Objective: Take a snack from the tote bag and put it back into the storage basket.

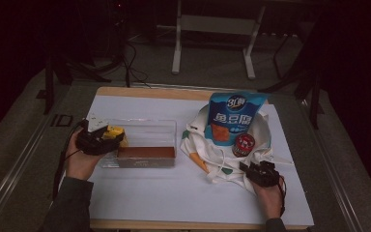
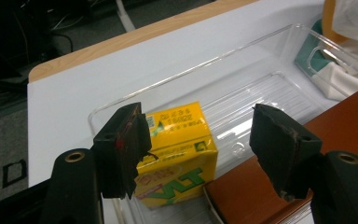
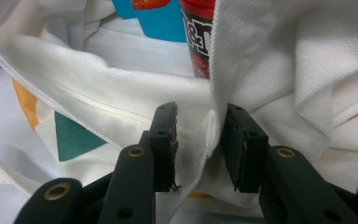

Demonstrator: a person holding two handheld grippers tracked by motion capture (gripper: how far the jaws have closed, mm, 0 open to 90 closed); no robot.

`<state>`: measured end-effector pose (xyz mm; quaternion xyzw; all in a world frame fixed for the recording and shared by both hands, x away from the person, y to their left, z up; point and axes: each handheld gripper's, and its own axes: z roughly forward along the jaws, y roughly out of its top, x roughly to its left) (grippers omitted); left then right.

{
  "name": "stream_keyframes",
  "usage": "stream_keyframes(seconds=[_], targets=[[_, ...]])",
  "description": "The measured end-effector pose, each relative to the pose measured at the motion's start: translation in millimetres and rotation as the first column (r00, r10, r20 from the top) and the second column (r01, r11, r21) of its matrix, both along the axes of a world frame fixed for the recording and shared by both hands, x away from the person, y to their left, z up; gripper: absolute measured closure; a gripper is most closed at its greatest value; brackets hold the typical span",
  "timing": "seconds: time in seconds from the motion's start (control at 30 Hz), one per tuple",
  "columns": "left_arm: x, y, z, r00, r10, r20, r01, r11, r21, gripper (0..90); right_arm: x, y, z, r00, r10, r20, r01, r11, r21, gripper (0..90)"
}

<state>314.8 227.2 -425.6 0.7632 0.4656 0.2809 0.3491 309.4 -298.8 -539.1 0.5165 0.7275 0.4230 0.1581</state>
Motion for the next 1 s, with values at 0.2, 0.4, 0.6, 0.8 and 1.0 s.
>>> stream_keyframes(seconds=[0.2, 0.4, 0.6, 0.8, 1.0], targets=[[1.8, -7.9, 0.1, 0.9996, -0.027, 0.01, 0.027, 0.9995, -0.013, 35.5, 0.1, -0.1, 0.0, 1.0, 0.0, 0.0, 0.0, 1.0, 0.001, 66.0], [2.7, -21.1, 0.9, 0.9979, -0.062, 0.015, 0.062, 0.9979, -0.017, 35.4, 0.0, 0.1, 0.0, 1.0, 0.0, 0.0, 0.0, 1.0, -0.001, 66.1], [5.0, -31.2, 1.5, 0.9956, -0.091, 0.023, 0.092, 0.9944, -0.052, 35.5, 0.1, 0.0, 0.0, 1.0, 0.0, 0.0, 0.0, 1.0, -0.001, 66.1], [6.1, -45.4, -0.2, 0.9916, -0.125, 0.034, 0.127, 0.99, -0.062, 37.2, -0.1, 0.4, 0.1, 1.0, -0.001, 0.0, 0.001, 1.0, -0.003, 66.1], [9.0, -58.7, -1.5, 0.9865, -0.16, 0.034, 0.163, 0.983, -0.085, 37.3, 0.0, 0.5, 0.0, 1.0, 0.0, 0.005, 0.0, 1.0, -0.006, 66.0]])
